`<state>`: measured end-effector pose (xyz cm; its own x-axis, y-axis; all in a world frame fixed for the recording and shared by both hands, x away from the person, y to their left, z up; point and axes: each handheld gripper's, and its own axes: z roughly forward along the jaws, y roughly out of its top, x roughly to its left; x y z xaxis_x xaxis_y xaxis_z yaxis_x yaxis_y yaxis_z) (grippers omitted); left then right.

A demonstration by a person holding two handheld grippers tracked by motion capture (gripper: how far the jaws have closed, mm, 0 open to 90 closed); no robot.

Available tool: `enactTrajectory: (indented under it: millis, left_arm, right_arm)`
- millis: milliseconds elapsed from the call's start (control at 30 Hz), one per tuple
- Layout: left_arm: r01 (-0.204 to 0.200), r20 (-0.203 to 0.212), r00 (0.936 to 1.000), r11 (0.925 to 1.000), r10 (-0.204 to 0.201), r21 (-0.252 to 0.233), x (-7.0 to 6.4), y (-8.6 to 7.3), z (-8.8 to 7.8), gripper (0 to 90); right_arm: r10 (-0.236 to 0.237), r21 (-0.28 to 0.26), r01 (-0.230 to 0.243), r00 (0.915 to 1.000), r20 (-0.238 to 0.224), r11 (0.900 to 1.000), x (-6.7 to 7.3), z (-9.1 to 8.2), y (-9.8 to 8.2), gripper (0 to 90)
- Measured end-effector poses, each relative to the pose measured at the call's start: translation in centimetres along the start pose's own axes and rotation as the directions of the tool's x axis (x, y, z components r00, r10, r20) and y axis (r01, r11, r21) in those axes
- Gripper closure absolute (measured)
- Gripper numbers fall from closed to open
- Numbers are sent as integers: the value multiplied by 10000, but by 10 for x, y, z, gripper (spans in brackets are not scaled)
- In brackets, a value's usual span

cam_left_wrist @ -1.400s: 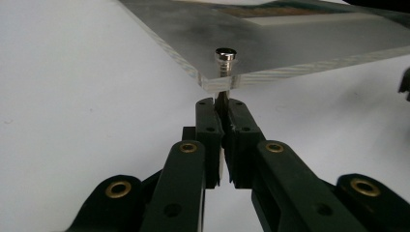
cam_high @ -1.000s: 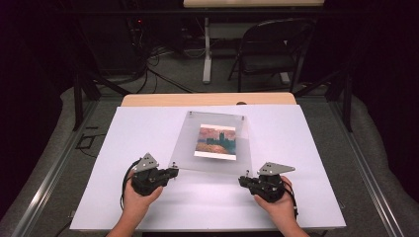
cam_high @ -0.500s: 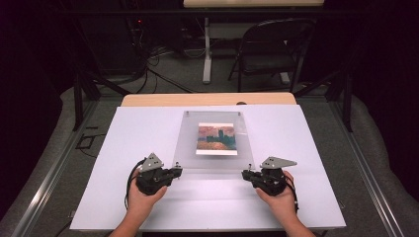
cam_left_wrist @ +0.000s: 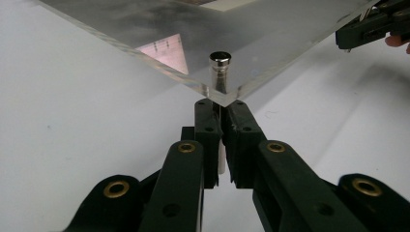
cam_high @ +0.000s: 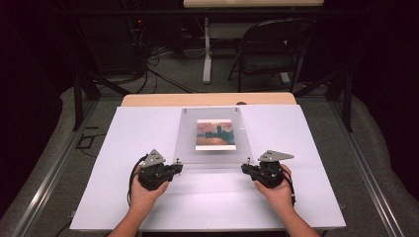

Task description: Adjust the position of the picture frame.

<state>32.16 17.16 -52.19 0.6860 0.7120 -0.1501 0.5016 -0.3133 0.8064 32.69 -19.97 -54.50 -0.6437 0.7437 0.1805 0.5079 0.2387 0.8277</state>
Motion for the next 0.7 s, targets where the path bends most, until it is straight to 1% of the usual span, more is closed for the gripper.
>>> enactTrajectory:
  millis: [67,333,533,700]
  left_arm:
    - [34,-46,10000,10000,-34,-41,2,0,1,845]
    - [151,-194,9997,9998,-150,90,8,-2,6,845]
    - [108,-203,9997,9997,-103,236,9,-3,9,846]
    - [84,-199,9998,9996,-79,255,10,-4,11,846]
  right_arm:
    - [-10,-5,10,10000,12,10000,0,2,1,854]
    - [-68,98,67,9999,93,9999,-2,11,3,855]
    - [-101,161,98,9998,159,9998,-2,14,1,855]
    - [-124,145,121,9997,231,9998,-3,15,0,855]
